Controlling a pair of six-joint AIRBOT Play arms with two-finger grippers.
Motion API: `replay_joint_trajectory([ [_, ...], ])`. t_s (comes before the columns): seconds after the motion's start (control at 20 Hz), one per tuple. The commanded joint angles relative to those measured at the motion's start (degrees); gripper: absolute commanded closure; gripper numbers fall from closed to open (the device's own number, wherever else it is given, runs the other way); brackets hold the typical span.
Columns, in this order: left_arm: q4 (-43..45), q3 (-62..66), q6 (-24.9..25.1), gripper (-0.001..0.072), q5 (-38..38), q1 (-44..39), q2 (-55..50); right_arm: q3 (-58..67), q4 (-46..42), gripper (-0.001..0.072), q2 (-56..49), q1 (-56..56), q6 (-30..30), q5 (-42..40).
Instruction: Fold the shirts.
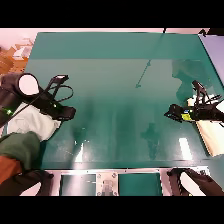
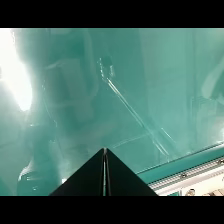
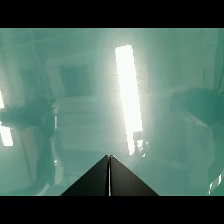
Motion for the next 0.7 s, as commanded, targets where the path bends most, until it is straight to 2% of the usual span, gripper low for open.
replay_joint_trajectory([
  [0.0, 0.04, -0.02, 0.00, 0.0680, 0.00, 0.00, 0.04, -0.02, 0.02, 0.0695, 0.04, 0.04, 0.02, 0.02],
  [0.2, 0.81, -0.02, 0.02, 0.0680, 0.02, 0.00, 0.04, -0.02, 0.02, 0.0694, 0.04, 0.04, 0.02, 0.02],
  [0.35, 4.79, -0.02, -0.07, 0.0680, -0.04, 0.00, 0.04, -0.02, 0.02, 0.0695, 0.04, 0.04, 0.02, 0.02],
  [0.55, 18.40, -0.02, -5.81, 0.0675, -1.57, 0.02, 0.04, -0.02, 0.02, 0.0694, 0.04, 0.04, 0.02, 0.02],
  [0.65, 25.92, -0.04, -9.38, 0.0003, -0.44, 0.07, -0.09, -0.02, 0.02, 0.0695, 0.04, 0.04, 0.02, 0.02],
])
